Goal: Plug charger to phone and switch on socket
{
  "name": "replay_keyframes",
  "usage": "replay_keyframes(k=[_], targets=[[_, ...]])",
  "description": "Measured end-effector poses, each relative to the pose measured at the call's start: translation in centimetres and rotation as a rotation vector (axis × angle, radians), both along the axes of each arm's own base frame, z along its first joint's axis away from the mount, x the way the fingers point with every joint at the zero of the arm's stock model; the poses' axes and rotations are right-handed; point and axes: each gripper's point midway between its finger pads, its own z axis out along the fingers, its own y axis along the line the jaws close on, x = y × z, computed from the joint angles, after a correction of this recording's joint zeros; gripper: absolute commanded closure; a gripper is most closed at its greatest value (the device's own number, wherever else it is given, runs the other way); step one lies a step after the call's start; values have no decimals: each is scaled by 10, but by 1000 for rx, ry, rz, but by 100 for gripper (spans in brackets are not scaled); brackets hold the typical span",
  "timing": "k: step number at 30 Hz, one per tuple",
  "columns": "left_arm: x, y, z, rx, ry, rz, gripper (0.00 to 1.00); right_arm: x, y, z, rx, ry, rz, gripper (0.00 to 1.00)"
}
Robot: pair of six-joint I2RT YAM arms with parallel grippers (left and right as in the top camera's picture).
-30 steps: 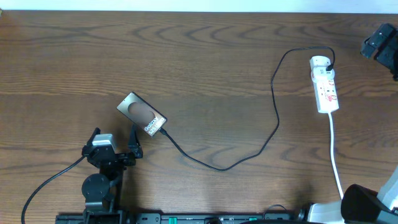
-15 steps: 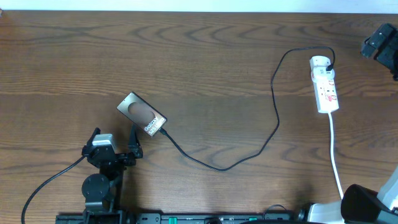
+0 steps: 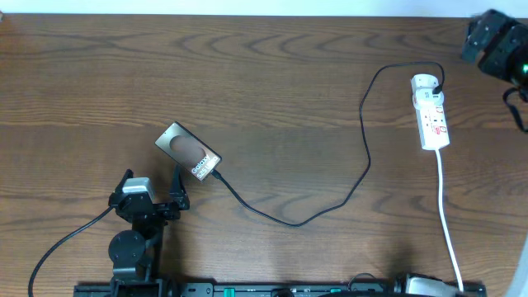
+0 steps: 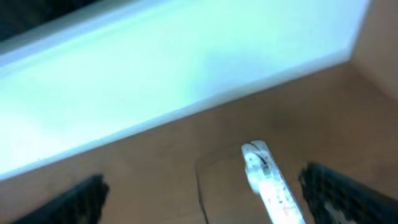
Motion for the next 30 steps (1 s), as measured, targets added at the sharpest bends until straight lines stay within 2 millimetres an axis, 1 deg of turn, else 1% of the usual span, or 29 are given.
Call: replay_keyframes(k=[2, 4, 6, 8, 11, 13, 14, 15, 22, 25, 26, 28, 30], targets=[[0, 0, 0, 0, 0, -1, 6, -5, 15, 15, -48, -100, 53, 1], [0, 0, 0, 0, 0, -1, 6, -13, 29, 22, -93, -192, 101, 1], [0, 0, 0, 0, 0, -2, 6, -19, 35, 20, -116, -246, 122, 1], [0, 0, 0, 0, 0, -3, 6, -27, 36, 11, -141, -317, 124, 1], [0, -1, 0, 0, 0, -3, 6, -36, 36, -12, -171, -382, 124, 1], [0, -1, 0, 0, 0, -3, 6, -43, 36, -32, -197, -424, 125, 1], [0, -1, 0, 0, 0, -3, 6, -46, 37, -37, -211, -461, 124, 1], [0, -1, 0, 0, 0, -3, 6, -51, 37, -49, -227, -491, 125, 1], [0, -1, 0, 1, 0, -4, 6, -86, 39, -115, -274, -647, 116, 1], [0, -1, 0, 2, 1, -3, 6, -97, 43, -142, -283, -680, 123, 1], [0, -1, 0, 2, 0, -3, 6, -100, 44, -155, -284, -678, 128, 1], [0, -1, 0, 2, 0, -3, 6, -105, 46, -177, -285, -673, 134, 1], [0, -1, 0, 2, 0, -3, 6, -108, 46, -194, -285, -668, 135, 1]])
